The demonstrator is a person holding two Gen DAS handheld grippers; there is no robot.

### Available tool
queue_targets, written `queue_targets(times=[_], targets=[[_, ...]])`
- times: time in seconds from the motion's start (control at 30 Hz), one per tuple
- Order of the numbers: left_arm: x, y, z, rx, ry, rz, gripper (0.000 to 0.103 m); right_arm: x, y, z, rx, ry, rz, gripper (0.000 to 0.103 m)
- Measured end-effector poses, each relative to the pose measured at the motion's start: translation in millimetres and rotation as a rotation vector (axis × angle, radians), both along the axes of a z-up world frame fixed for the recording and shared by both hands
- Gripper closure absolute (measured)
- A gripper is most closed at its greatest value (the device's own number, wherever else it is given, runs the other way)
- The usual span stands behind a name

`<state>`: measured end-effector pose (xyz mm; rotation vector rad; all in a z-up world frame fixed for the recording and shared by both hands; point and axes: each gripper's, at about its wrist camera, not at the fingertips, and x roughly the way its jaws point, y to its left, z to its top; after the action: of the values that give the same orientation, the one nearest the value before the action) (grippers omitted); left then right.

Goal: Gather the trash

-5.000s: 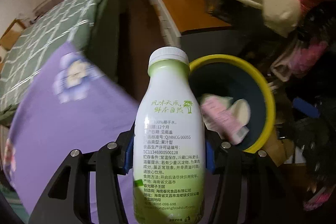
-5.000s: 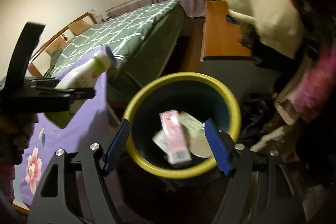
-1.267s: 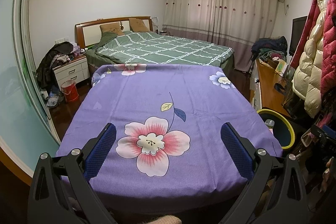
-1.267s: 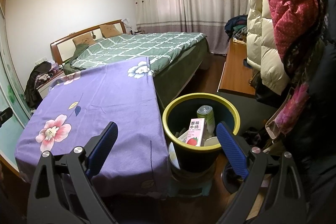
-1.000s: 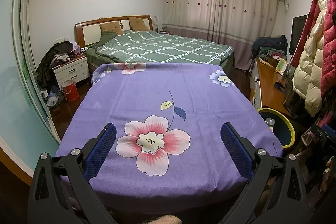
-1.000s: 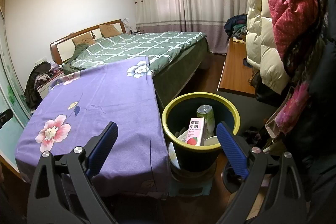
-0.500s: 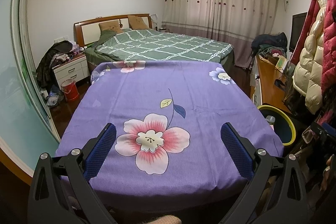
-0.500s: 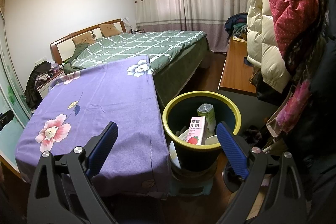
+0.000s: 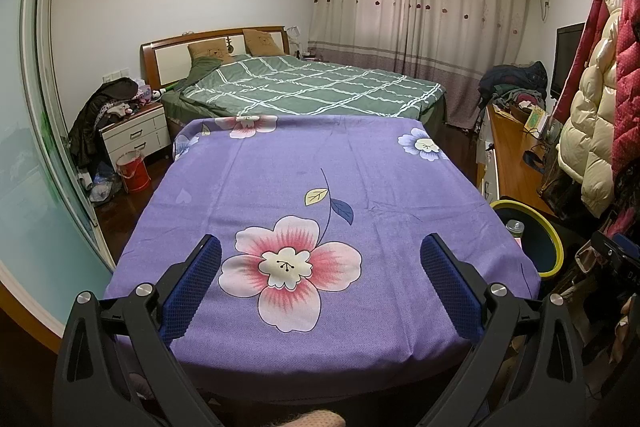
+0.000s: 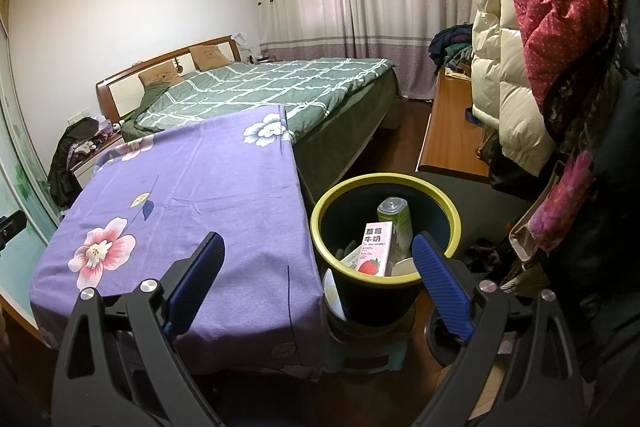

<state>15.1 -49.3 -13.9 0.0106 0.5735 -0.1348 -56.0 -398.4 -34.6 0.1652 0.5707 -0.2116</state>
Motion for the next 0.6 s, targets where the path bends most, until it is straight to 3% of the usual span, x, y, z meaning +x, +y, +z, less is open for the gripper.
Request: queue_targets(times=[0.6], targets=[[-0.3, 0.0, 0.5, 0.002, 0.001, 0.002, 0.005, 0.4, 0.9, -0.6, 0.004, 0.003, 0.002, 0.013]])
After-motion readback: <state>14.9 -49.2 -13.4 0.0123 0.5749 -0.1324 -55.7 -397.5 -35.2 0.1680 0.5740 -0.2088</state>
